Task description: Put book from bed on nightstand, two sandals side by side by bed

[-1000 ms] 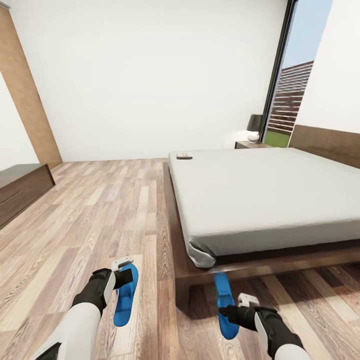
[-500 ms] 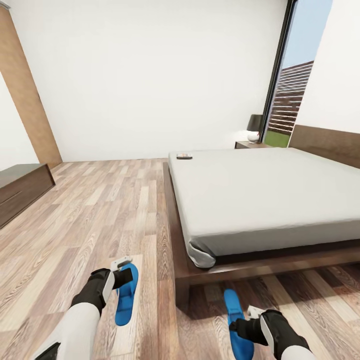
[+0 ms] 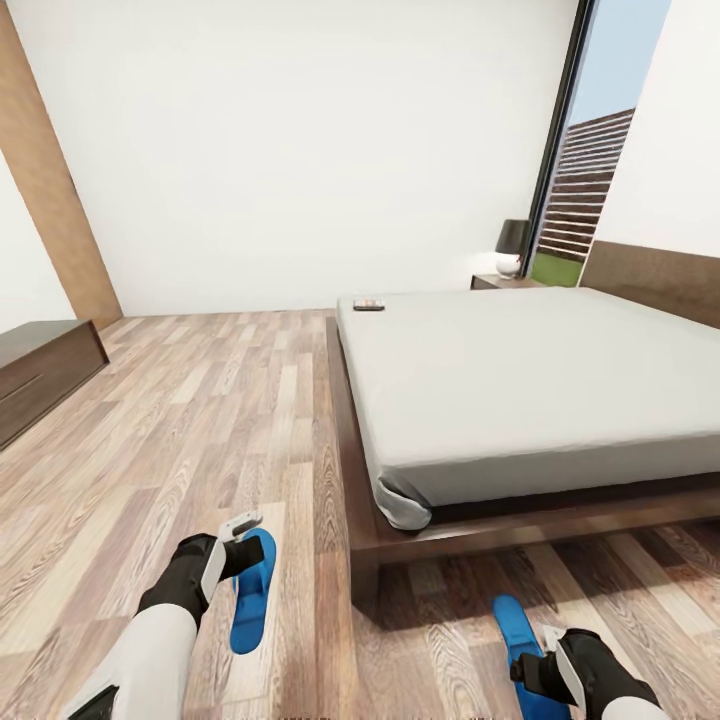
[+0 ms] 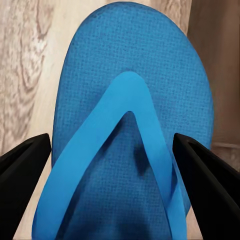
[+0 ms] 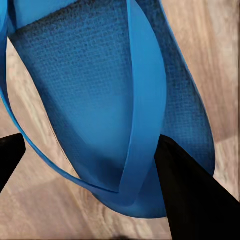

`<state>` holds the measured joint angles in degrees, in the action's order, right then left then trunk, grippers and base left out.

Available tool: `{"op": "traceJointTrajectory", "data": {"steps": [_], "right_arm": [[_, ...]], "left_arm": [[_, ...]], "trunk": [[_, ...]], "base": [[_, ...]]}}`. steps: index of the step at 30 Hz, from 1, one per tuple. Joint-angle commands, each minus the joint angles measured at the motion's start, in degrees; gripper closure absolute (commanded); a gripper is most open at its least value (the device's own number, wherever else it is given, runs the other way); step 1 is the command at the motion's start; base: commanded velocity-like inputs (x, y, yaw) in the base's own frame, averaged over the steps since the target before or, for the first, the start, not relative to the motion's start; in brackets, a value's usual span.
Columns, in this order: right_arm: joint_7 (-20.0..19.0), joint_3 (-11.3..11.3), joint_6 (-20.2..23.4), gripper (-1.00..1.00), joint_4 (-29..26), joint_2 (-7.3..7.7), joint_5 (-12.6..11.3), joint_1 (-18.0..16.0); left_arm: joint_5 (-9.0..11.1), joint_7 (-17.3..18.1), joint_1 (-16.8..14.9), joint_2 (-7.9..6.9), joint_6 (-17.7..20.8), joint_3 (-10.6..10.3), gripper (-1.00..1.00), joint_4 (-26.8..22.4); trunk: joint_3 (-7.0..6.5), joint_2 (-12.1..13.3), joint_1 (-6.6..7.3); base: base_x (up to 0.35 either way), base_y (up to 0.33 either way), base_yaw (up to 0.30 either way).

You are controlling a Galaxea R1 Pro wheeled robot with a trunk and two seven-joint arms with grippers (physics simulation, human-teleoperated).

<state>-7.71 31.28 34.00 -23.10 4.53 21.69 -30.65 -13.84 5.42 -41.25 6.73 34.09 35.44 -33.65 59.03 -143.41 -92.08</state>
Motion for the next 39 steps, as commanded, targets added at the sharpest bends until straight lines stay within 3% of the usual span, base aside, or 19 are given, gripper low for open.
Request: {"op": "traceJointTrajectory", "data": {"steps": [1,13,18,24,30,34,39], "right_arm": [[-0.4,0.4,0.3,1.00,-0.2,0.15,0.4,-0.1],[0.0,0.3,0.8,1.00,-0.4,0.48,0.4,-0.7],[0.3,0.3,1.0,1.00,0.2,0.48,0.6,-3.1],[5.3,0.3,3.8,1.00,0.6,0.20,0.6,-6.9],[6.2,0.3,6.7,1.00,0.7,-0.18,0.4,-8.7],[6.3,0.0,7.0,1.00,0.7,-1.44,0.4,-9.2],[6.4,-0.2,6.9,1.00,0.7,-4.04,0.4,-9.5]], "left_arm": [[-0.6,0.5,-0.1,0.10,0.6,0.4,1.00,-0.3],[-0.6,0.5,-0.1,0.11,1.4,0.4,1.00,-0.7],[-0.6,0.5,-0.1,0.09,2.8,0.4,1.00,-0.8],[-0.6,0.5,-0.1,0.12,4.5,0.3,1.00,-0.8],[-0.5,0.5,-0.1,0.05,4.8,0.5,1.00,-0.9],[-0.5,0.6,-0.1,0.04,4.8,0.5,1.00,-0.9],[-0.5,0.6,-0.1,0.06,4.9,0.5,1.00,-1.2]], "trunk": [[0.28,0.0,-0.01],[2.94,-0.2,-0.32],[4.05,-0.3,-0.45],[5.38,-0.4,-0.60],[6.71,-0.4,-0.76],[7.60,-0.5,-0.86],[8.70,-0.6,-0.99]], "base": [[0.000,0.000,0.000],[0.000,0.000,0.000],[0.000,0.000,0.000],[0.000,0.000,0.000],[0.000,0.000,0.000],[0.000,0.000,0.000],[0.000,0.000,0.000]]}}
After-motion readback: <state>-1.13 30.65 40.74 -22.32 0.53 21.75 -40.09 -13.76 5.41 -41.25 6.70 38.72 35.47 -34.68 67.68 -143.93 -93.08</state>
